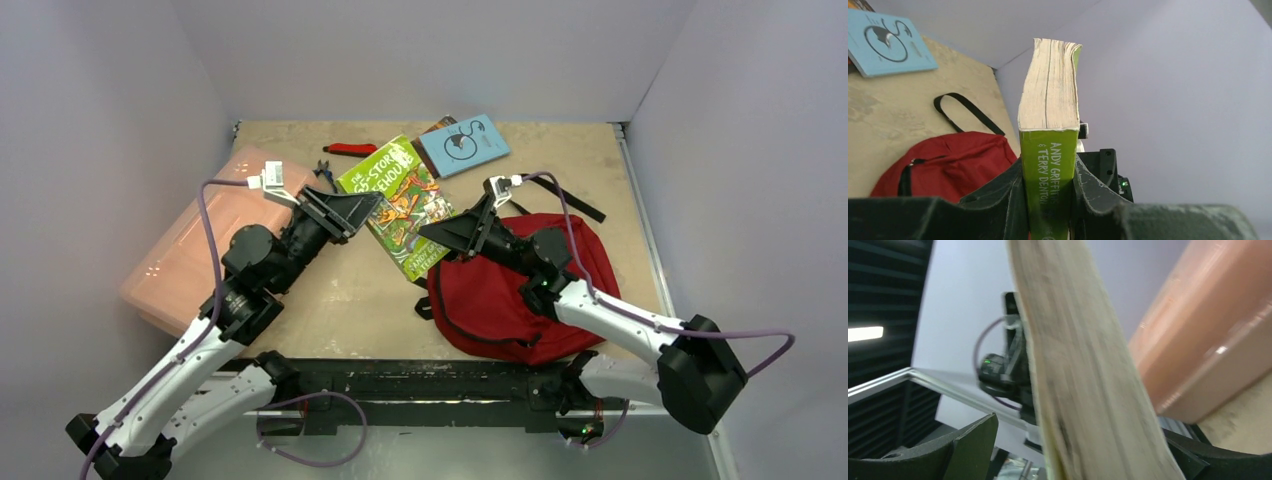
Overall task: Pack the student bag
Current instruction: Pick up the book from the center of the board.
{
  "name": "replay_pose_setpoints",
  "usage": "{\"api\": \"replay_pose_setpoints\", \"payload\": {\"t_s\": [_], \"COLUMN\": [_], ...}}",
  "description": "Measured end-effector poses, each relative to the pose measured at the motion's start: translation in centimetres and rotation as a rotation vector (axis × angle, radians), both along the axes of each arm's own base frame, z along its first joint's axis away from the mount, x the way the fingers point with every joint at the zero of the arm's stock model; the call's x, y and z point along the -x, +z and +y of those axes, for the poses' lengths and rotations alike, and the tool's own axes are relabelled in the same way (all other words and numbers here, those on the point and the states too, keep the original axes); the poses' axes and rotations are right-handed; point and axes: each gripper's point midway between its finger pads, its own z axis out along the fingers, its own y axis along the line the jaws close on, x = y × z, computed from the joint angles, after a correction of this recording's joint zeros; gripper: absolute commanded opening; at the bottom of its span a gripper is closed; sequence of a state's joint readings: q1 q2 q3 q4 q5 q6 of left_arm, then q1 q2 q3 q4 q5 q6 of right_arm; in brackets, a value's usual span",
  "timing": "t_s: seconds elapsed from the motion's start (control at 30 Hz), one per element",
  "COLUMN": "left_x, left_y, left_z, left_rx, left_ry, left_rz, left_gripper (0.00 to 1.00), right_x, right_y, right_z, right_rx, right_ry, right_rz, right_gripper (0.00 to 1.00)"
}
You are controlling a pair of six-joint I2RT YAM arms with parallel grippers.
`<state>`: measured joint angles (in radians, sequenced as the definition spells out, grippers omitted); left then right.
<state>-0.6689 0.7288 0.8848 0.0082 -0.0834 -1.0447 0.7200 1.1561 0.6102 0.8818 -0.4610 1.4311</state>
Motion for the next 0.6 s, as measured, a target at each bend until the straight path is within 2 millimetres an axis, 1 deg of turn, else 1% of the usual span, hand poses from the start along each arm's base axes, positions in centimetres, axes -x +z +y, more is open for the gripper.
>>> {"api": "replay_pose_setpoints", "payload": {"t_s": [0.03, 0.1, 0.13, 0.17, 0.23, 0.27, 0.3, 0.33, 0.37, 0.4, 0.43, 0.5, 0.53, 0.6], "left_x": [0.0, -0.1, -0.1, -0.1, 0.3, 0.5, 0.7, 0.9, 1.2, 1.4, 1.6, 2.2, 2.6, 3.6], "left_y": [-0.4, -0.7, -0.8, -0.8, -1.0, -1.0, -0.9, -0.7, -0.7, -0.9, -1.3, -1.9, -1.9, -1.0], "left_z": [-0.3, -0.4, -0.2, 0.0, 0.4, 0.5, 0.6, 0.7, 0.9, 1.1, 1.2, 2.1, 2.8, 4.6], "left_rx": [0.028, 0.087, 0.121, 0.148, 0.197, 0.216, 0.230, 0.240, 0.239, 0.228, 0.203, 0.083, 0.000, -0.167], "left_ry": [-0.012, -0.019, -0.019, -0.015, -0.018, -0.021, -0.024, -0.029, -0.031, -0.028, -0.023, 0.006, 0.024, 0.067], "left_rz": [0.018, 0.032, 0.034, 0.031, 0.030, 0.031, 0.028, 0.027, 0.027, 0.035, 0.037, 0.048, 0.052, 0.049], "left_gripper": [0.00, 0.00, 0.00, 0.00, 0.00, 0.09, 0.26, 0.45, 0.63, 0.77, 0.85, 0.97, 1.00, 1.00], "right_x": [0.1, 0.1, 0.1, 0.0, 0.3, 0.4, 0.5, 0.5, 0.6, 0.8, 1.0, 1.1, 1.0, 0.3], "right_y": [1.0, 2.5, 3.0, 3.3, 3.4, 3.2, 3.0, 2.7, 2.6, 2.6, 2.5, 2.1, 1.8, 1.4], "right_z": [-0.2, -0.5, -0.6, -0.7, -0.7, -0.6, -0.5, -0.3, -0.3, -0.2, -0.3, -0.6, -0.9, -1.6], "right_rx": [-0.044, -0.118, -0.153, -0.184, -0.231, -0.239, -0.247, -0.247, -0.248, -0.246, -0.234, -0.186, -0.155, -0.061], "right_ry": [0.002, 0.006, 0.009, 0.013, 0.031, 0.041, 0.048, 0.056, 0.062, 0.071, 0.082, 0.092, 0.090, 0.083], "right_rz": [-0.009, -0.023, -0.025, -0.023, -0.015, -0.010, -0.003, 0.005, 0.009, 0.008, -0.006, -0.042, -0.065, -0.128], "right_gripper": [0.88, 0.75, 0.64, 0.59, 0.35, 0.23, 0.10, 0.02, 0.00, 0.00, 0.00, 0.00, 0.00, 0.00]}}
